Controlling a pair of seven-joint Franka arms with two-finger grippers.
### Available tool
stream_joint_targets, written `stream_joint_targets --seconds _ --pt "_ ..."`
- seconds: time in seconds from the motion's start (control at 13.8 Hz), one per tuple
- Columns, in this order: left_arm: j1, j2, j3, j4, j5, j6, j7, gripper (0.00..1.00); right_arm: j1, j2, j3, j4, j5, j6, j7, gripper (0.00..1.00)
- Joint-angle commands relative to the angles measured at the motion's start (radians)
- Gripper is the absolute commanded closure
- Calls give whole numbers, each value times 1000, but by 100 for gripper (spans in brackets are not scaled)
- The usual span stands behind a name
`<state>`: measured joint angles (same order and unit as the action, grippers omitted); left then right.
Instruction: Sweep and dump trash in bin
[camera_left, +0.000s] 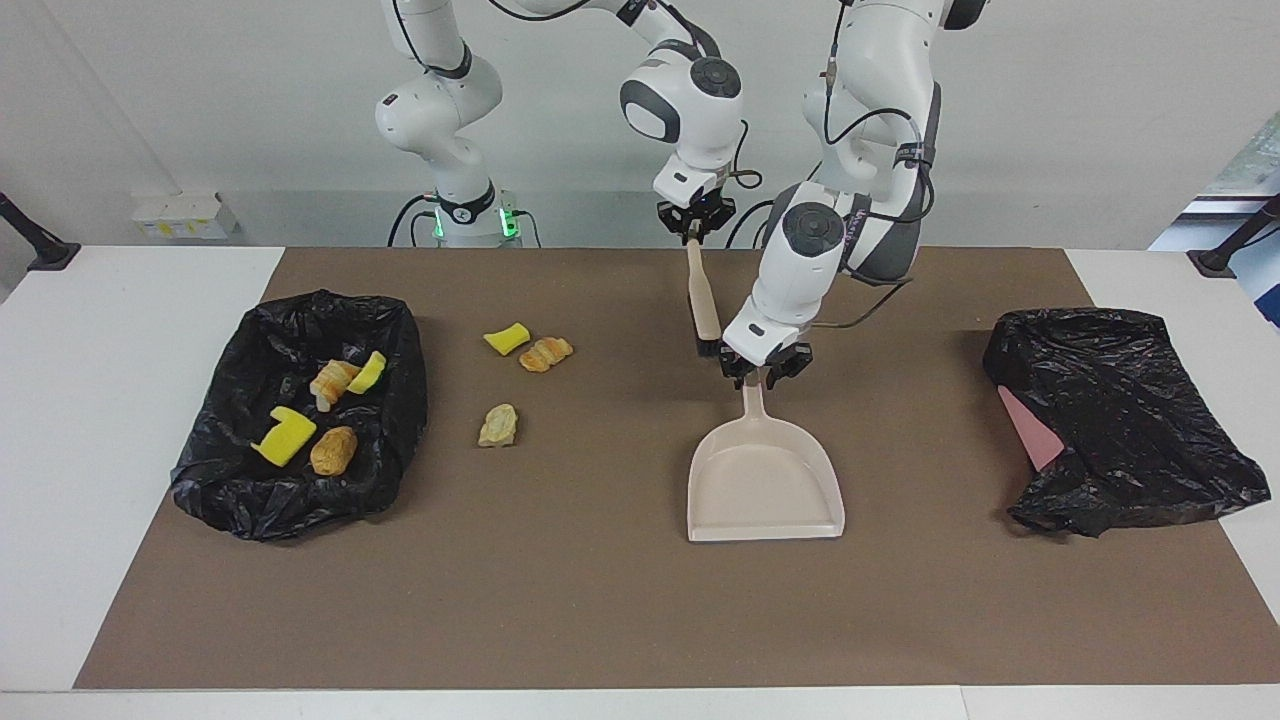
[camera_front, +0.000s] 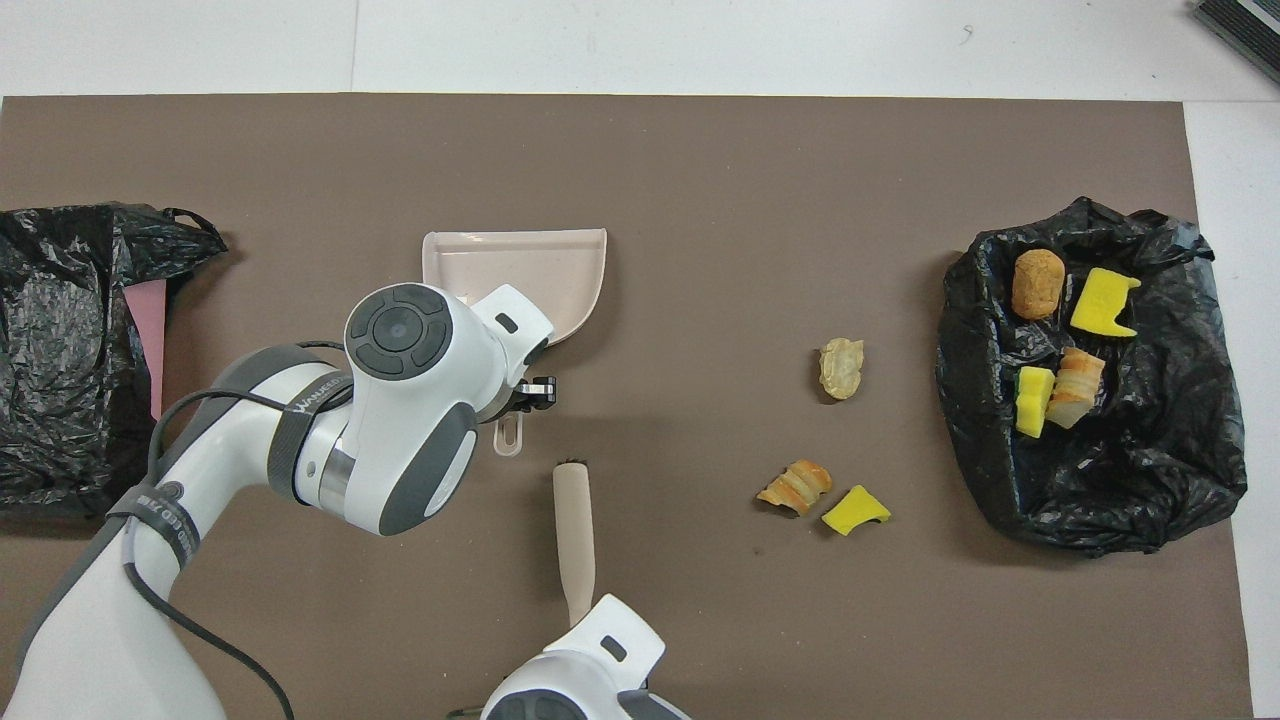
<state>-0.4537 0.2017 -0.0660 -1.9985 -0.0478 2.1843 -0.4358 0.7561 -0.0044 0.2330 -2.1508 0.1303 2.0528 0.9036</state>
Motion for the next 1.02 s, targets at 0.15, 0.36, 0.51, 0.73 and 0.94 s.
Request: stream_joint_targets --seconds 0.15,0.36,0.51,0.73,0.94 --pt "1 -30 5 -13 -12 -1 3 100 -87 -88 3 -60 -20 -17 41 100" --pt "3 -37 9 17 2 -5 41 100 -121 -100 3 -50 -53 -20 61 100" --pt "26 -62 17 21 2 -27 193 100 -147 -98 3 -49 -101 -36 69 100" --pt "82 -106 18 21 0 -119 472 100 -172 -88 3 -43 -136 -40 93 100" --pt "125 -129 18 8 0 -202 749 100 -189 -89 3 -40 -143 -98 135 100"
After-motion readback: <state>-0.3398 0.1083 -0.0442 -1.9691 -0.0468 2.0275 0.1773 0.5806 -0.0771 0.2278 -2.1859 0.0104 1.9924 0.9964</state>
